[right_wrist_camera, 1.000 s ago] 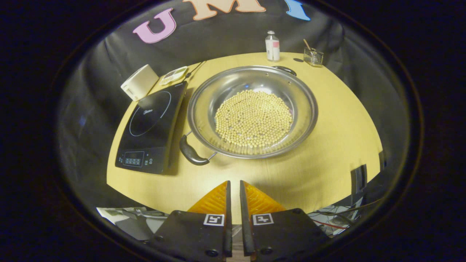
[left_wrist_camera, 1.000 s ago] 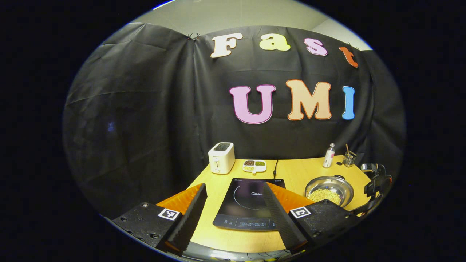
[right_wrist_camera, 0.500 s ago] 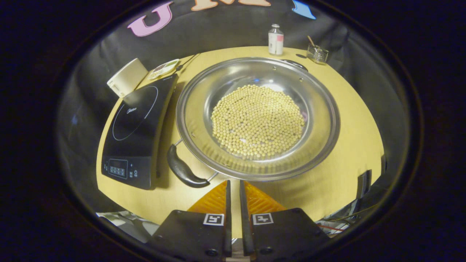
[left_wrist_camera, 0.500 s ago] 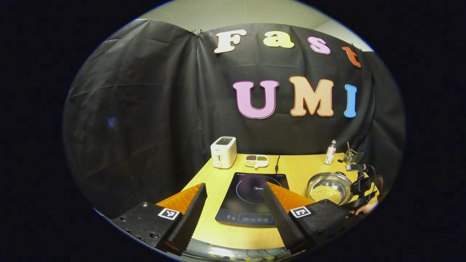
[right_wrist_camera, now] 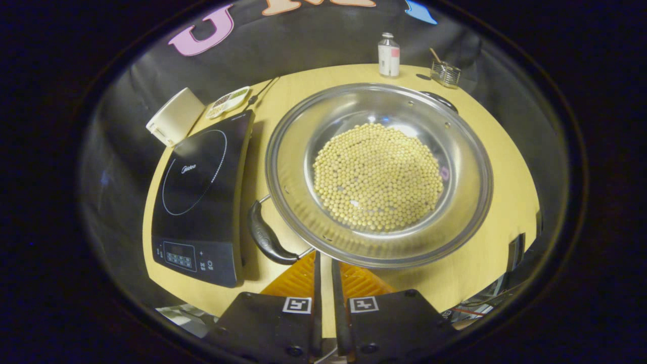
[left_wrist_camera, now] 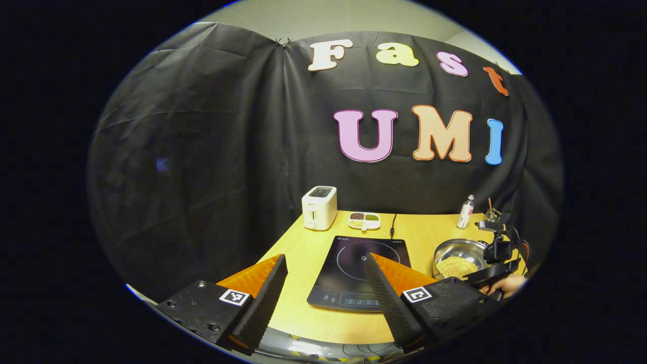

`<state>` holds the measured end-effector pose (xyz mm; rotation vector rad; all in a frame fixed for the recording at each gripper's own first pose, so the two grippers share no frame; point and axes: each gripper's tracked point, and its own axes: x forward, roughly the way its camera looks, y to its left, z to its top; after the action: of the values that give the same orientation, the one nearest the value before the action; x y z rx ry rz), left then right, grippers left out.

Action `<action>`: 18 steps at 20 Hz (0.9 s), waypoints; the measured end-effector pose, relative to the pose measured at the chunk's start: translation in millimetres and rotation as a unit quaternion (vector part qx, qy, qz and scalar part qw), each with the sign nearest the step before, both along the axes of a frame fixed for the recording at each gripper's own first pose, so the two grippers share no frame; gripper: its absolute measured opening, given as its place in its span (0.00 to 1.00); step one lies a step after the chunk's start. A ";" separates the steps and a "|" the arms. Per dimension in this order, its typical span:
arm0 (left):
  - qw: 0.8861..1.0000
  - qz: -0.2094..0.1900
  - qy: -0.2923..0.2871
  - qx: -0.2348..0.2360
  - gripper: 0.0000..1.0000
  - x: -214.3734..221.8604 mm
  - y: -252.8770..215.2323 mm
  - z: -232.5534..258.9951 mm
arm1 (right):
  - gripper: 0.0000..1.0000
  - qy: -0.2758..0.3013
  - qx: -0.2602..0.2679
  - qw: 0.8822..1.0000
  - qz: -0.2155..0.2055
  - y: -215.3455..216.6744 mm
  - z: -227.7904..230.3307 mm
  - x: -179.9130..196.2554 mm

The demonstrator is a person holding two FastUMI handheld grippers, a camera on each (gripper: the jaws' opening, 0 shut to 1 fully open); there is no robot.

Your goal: First push the handle of the pot to place it horizontally, then grasp the pot with both hands and set it on the induction cooktop.

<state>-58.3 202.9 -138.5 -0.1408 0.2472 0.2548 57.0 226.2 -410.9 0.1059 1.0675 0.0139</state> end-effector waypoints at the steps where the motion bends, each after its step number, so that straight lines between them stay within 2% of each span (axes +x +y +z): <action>1: 1.000 0.000 0.000 -0.002 0.95 0.0 -0.2 0.3 | 0.13 0.001 0.004 1.000 -0.006 4.8 -0.4 3.6; 5: 1.000 0.002 -0.001 -0.015 0.95 -0.1 -1.8 -3.8 | 0.12 0.006 0.020 0.999 -0.035 21.2 -0.7 18.5; 6: 1.000 0.002 0.000 -0.018 0.98 -0.2 -1.7 -4.7 | 0.12 0.005 0.021 0.999 -0.041 24.5 -1.4 23.0; 7: 1.000 0.002 0.001 -0.020 0.95 -0.8 -2.1 -6.9 | 0.12 0.005 0.022 0.999 -0.049 27.9 -1.1 26.2; 9: 1.000 0.005 0.007 -0.025 0.98 -1.9 -0.9 -11.5 | 0.12 0.004 0.027 0.997 -0.065 37.6 -1.0 34.6; 10: 1.000 0.006 0.009 -0.028 0.95 -2.4 -0.4 -12.7 | 0.12 0.004 0.031 0.997 -0.073 42.4 -1.2 39.9; 13: 0.999 0.012 0.013 -0.036 0.94 -4.6 3.0 -17.9 | 0.12 0.000 0.047 0.994 -0.096 57.8 1.9 56.8; 14: 0.999 0.015 0.016 -0.037 0.97 -5.5 4.3 -18.9 | 0.12 -0.003 0.049 0.994 -0.099 61.6 3.5 60.9; 15: 0.999 0.017 0.017 -0.038 0.93 -5.7 6.0 -21.1 | 0.12 -0.006 0.048 0.994 -0.101 63.9 4.6 65.8; 18: 0.999 0.022 0.019 -0.040 0.91 -6.6 10.1 -23.8 | 0.12 -0.009 0.052 0.994 -0.100 70.2 7.6 70.7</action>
<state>-64.9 213.0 -162.4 -0.2201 0.2926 0.2911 127.7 296.3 -403.3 0.3056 1.0348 -0.1098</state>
